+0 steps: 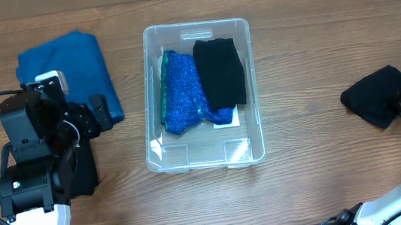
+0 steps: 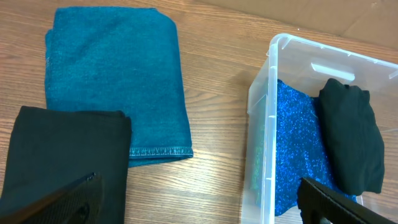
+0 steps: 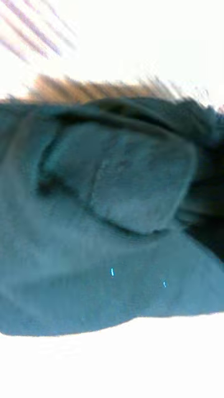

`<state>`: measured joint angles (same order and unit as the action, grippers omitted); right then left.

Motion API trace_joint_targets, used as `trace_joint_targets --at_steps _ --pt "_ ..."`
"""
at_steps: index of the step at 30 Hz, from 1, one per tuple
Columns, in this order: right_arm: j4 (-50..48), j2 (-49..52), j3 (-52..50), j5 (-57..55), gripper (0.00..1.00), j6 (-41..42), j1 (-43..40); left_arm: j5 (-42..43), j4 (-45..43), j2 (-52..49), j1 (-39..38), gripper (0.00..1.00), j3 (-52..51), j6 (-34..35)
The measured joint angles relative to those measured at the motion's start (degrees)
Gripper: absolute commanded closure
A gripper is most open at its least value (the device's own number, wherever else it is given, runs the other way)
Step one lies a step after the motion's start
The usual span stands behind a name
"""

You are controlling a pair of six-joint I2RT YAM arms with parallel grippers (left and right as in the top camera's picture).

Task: Pack container
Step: 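Grasp the second black cloth on the right with the right gripper, then lower the second black cloth into the bin's front half and release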

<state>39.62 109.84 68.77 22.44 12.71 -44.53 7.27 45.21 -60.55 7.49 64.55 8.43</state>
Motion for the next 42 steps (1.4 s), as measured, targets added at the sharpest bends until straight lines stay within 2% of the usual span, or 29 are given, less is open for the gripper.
trace_joint_targets --at_steps 5,10,13,15,20,23,26,28,32,33,39,42 --pt "6.6 -0.1 2.6 8.7 0.96 -1.8 0.8 0.0 0.0 0.0 0.0 0.00 0.0 0.0" --pt "21.0 -4.9 18.1 11.7 0.96 -7.3 9.5 0.0 0.0 0.0 0.0 0.00 0.0 0.0" --pt "26.3 -11.2 29.6 12.5 0.96 -11.0 21.1 0.0 0.0 0.0 0.0 0.00 0.0 0.0" --pt "26.6 -15.1 35.3 13.6 0.96 -12.1 32.5 0.0 0.0 0.0 0.0 0.00 0.0 0.0" --pt "20.1 -15.4 36.9 11.7 0.96 -6.8 53.6 0.0 0.0 0.0 0.0 0.00 0.0 0.0" --pt "17.6 -11.7 36.9 8.2 0.96 -3.4 62.4 0.0 0.0 0.0 0.0 0.00 0.0 0.0" --pt "20.9 -8.9 36.9 7.6 0.96 -4.6 66.8 0.0 0.0 0.0 0.0 0.00 0.0 0.0" --pt "31.6 -4.9 36.8 5.0 0.96 -16.2 71.9 0.0 0.0 0.0 0.0 0.00 0.0 0.0" --pt "41.6 -0.3 36.7 -1.9 0.96 -31.4 76.0 0.0 0.0 0.0 0.0 0.00 0.0 0.0" --pt "45.0 1.2 36.7 -3.5 0.96 -38.4 76.1 0.0 0.0 0.0 0.0 0.00 0.0 0.0" --pt "47.8 2.5 34.5 -4.2 0.96 -62.5 75.9 0.0 0.0 0.0 0.0 0.00 0.0 0.0" --pt "47.4 2.5 32.1 -3.6 0.96 -70.7 76.9 0.0 0.0 0.0 0.0 0.00 0.0 0.0"
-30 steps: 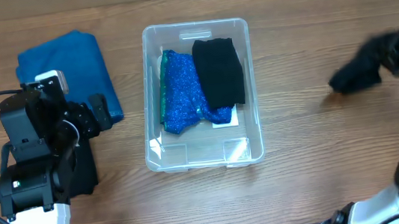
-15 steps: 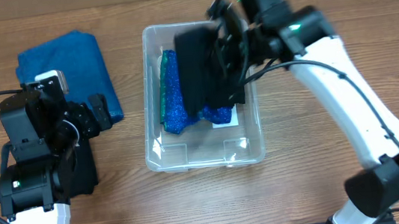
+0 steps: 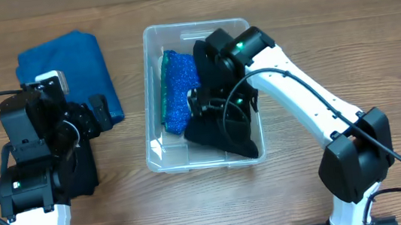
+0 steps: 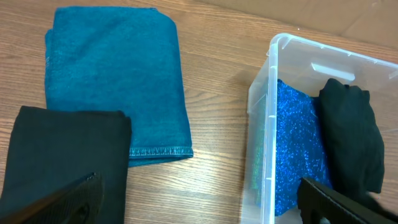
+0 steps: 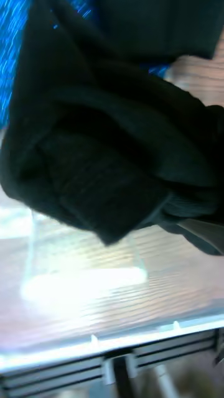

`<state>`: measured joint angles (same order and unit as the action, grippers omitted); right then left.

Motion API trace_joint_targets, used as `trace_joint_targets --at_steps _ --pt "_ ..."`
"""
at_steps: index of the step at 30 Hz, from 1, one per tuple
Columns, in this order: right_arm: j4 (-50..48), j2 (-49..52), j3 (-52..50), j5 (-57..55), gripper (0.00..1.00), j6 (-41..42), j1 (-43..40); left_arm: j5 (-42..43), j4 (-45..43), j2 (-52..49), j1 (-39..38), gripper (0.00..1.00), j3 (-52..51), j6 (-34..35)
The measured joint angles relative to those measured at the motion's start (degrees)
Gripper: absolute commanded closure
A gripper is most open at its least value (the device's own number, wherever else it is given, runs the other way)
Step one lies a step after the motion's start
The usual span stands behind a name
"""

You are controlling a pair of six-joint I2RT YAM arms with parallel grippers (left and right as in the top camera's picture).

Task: Pack container
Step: 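Lower the second black cloth into the bin's front half and release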

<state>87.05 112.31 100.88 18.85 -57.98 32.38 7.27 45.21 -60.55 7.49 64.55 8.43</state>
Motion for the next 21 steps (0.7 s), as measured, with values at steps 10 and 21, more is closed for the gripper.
trace_joint_targets --at_steps 10,21 --pt "-10.4 3.1 -6.6 0.4 0.00 -9.4 7.4 0.0 0.0 0.0 0.0 0.00 0.0 0.0" --pt "-28.6 -3.0 -1.8 -35.7 0.00 26.8 7.4 0.0 0.5 0.0 0.0 0.00 0.0 0.0"
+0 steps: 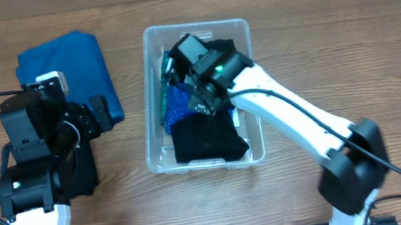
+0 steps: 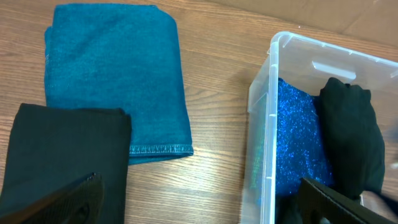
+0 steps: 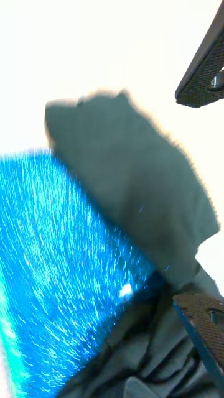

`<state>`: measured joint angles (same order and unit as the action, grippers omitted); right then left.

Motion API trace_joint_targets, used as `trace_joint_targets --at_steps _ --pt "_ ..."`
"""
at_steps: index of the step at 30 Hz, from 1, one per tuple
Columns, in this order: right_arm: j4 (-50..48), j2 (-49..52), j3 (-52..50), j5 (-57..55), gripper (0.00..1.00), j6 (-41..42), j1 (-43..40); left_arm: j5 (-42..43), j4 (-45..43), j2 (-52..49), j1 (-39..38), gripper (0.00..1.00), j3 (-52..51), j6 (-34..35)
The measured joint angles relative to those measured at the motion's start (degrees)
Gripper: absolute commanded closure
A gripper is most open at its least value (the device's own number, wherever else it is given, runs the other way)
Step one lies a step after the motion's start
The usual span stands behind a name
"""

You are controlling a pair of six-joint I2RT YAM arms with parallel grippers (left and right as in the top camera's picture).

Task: Pack container
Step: 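Lower the second black cloth into the bin's front half and release, then grasp the black cloth on the left with the left gripper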

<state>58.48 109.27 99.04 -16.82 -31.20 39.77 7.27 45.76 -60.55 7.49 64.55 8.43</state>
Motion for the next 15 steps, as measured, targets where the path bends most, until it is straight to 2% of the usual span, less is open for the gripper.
trace_joint_targets --at_steps 3,6,8,10,13,15 --pt "0.1 -6.6 0.3 -2.5 0.00 7.5 -0.1 0.0 0.2 0.0 0.0 0.00 0.0 0.0" --pt "1.3 -13.8 0.6 -1.4 0.00 18.8 -1.8 -1.4 1.6 0.0 0.0 0.00 0.0 -0.1" --pt "4.6 -18.8 0.7 5.5 0.00 23.5 -8.4 -3.1 4.3 0.0 1.3 0.00 0.0 -0.9" --pt "7.1 -21.4 1.1 10.4 0.00 25.8 -16.6 -3.4 5.7 -0.3 5.9 0.00 0.0 -1.3" --pt "11.6 -22.8 1.3 16.2 0.00 27.6 -27.7 -0.6 5.7 -2.3 18.0 0.00 0.1 -1.5" --pt "14.6 -22.7 1.3 20.8 0.00 28.5 -35.8 5.4 3.7 -8.1 30.2 0.00 0.4 -1.6"
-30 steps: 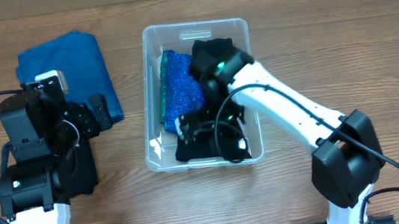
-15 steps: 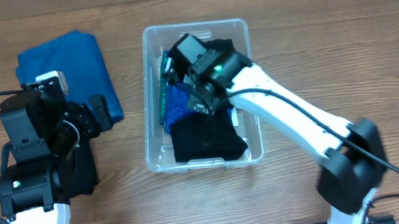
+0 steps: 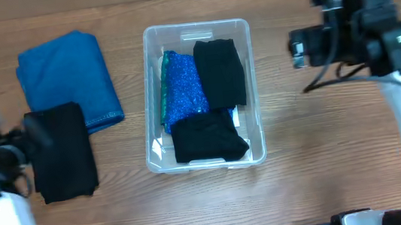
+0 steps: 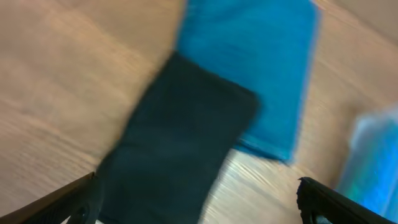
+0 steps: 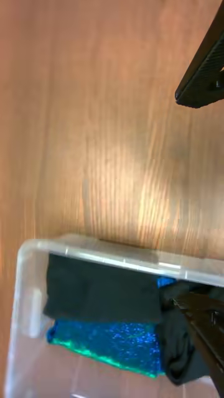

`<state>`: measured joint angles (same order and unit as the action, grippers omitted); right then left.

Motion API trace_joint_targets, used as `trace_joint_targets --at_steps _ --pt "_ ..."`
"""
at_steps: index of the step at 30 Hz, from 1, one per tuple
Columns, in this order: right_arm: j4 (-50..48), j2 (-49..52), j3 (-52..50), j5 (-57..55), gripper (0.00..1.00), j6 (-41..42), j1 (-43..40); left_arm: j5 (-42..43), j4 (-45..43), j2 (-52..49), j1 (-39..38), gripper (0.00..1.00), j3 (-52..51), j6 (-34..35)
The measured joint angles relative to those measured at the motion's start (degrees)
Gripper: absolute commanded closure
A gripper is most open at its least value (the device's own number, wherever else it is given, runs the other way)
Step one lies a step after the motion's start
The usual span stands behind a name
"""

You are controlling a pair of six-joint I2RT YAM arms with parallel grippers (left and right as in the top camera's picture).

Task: Pack container
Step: 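Grasp the black cloth on the left with the left gripper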

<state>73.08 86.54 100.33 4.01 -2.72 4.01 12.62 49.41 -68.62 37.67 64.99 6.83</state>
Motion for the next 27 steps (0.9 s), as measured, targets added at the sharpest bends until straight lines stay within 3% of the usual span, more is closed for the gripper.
trace_joint_targets --at_steps 4,10,16,20,22,23,24,25,26,27 --pt "0.5 0.0 0.0 5.7 0.00 0.8 -5.8 7.7 -2.6 -14.9 7.7 0.00 0.1 -3.5" --pt "1.3 0.0 0.0 8.0 0.00 1.2 -5.9 9.6 -7.5 -31.6 7.8 0.00 0.1 -9.2" --pt "1.7 0.0 0.0 7.8 0.00 1.2 -5.9 6.5 -10.5 -33.9 7.8 0.01 0.1 -11.4" --pt "1.7 0.0 0.0 7.7 0.00 1.2 -5.9 10.0 -10.9 -38.1 6.4 0.07 0.4 -14.6" --pt "1.7 0.0 0.0 7.7 0.00 1.2 -5.9 11.9 -10.5 -39.9 5.8 0.18 1.0 -16.0" --pt "1.7 0.0 -0.1 7.7 0.00 1.2 -5.9 12.6 -10.4 -40.4 5.5 0.29 1.2 -16.3" --pt "1.6 0.0 -0.3 7.7 0.00 1.2 -5.9 13.6 -10.3 -40.7 5.4 0.48 1.4 -16.8" --pt "1.6 0.0 -0.6 7.7 0.00 1.2 -5.9 14.4 -10.2 -40.9 5.1 0.84 1.4 -17.0" --pt "1.5 0.0 -1.2 7.7 0.00 1.2 -5.9 16.0 -9.8 -41.0 4.4 0.94 1.4 -17.6" --pt "1.4 0.1 -1.4 7.6 0.00 1.3 -5.9 16.6 -9.0 -41.0 4.2 0.96 1.5 -17.5"
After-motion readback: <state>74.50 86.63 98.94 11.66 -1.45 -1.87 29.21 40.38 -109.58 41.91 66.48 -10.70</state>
